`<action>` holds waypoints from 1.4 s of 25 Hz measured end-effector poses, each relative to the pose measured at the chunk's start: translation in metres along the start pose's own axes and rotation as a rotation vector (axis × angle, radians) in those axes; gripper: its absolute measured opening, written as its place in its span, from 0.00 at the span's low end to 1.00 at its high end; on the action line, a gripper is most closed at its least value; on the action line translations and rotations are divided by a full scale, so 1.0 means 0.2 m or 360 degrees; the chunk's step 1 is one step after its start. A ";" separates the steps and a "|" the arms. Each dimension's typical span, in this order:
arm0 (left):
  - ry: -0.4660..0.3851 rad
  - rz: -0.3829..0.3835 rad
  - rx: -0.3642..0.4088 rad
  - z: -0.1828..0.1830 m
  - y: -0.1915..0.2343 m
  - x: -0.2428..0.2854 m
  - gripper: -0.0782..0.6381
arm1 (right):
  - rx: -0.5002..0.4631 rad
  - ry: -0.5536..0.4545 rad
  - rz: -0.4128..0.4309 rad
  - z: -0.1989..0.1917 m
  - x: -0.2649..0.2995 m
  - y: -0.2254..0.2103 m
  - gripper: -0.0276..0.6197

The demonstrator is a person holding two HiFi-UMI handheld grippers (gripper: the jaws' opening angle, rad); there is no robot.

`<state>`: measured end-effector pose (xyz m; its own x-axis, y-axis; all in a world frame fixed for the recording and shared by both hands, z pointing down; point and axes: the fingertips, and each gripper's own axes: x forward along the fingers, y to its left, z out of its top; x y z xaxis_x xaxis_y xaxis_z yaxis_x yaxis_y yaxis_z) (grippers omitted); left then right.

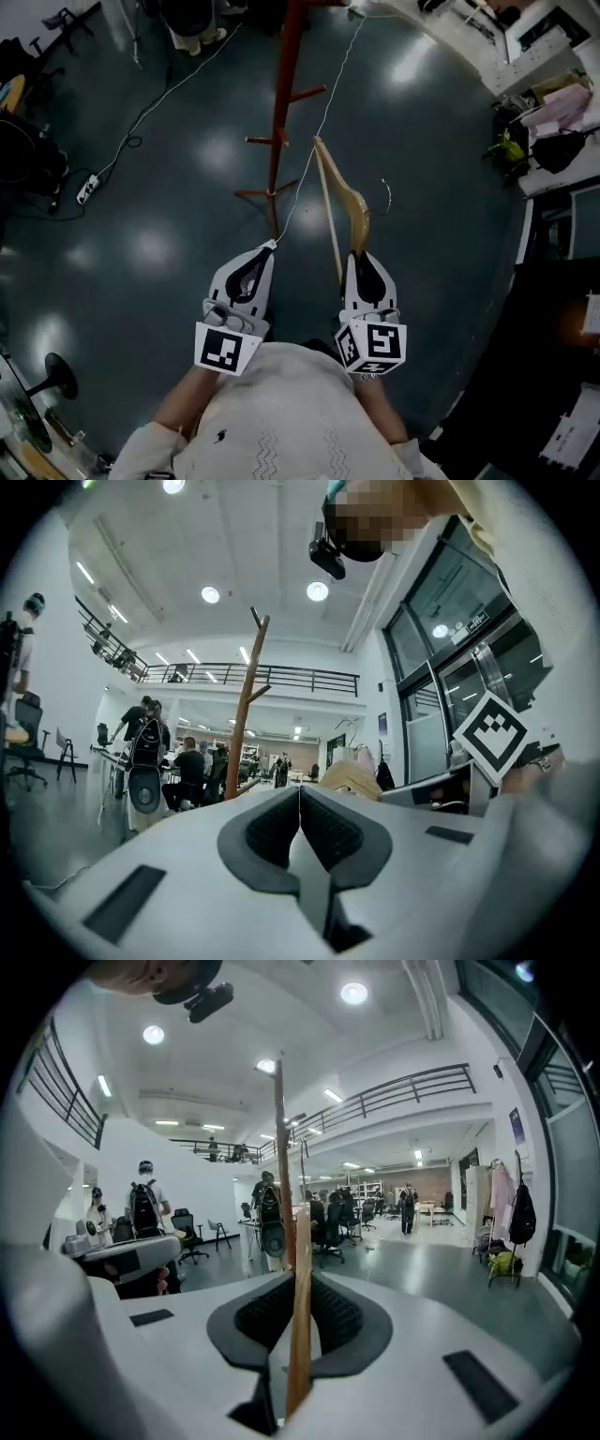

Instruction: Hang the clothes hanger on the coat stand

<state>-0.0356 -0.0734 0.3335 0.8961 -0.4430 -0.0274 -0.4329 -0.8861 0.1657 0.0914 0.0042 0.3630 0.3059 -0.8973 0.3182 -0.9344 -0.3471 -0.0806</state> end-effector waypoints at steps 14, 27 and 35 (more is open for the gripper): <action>-0.0080 -0.0042 0.0008 0.11 0.21 0.11 0.13 | -0.0022 -0.0045 -0.0056 0.11 0.21 0.07 0.15; -0.0093 0.0080 0.0064 0.18 0.41 0.17 0.13 | -0.0099 -0.0048 -0.0055 0.18 0.47 0.04 0.15; -0.0036 0.0146 0.0105 0.12 0.49 0.27 0.13 | -0.0136 0.0029 -0.0041 0.14 0.69 -0.07 0.15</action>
<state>-0.0330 -0.1881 0.3241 0.8504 -0.5247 -0.0378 -0.5190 -0.8485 0.1033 0.1514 -0.1226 0.3825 0.3276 -0.8830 0.3362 -0.9386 -0.3450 0.0085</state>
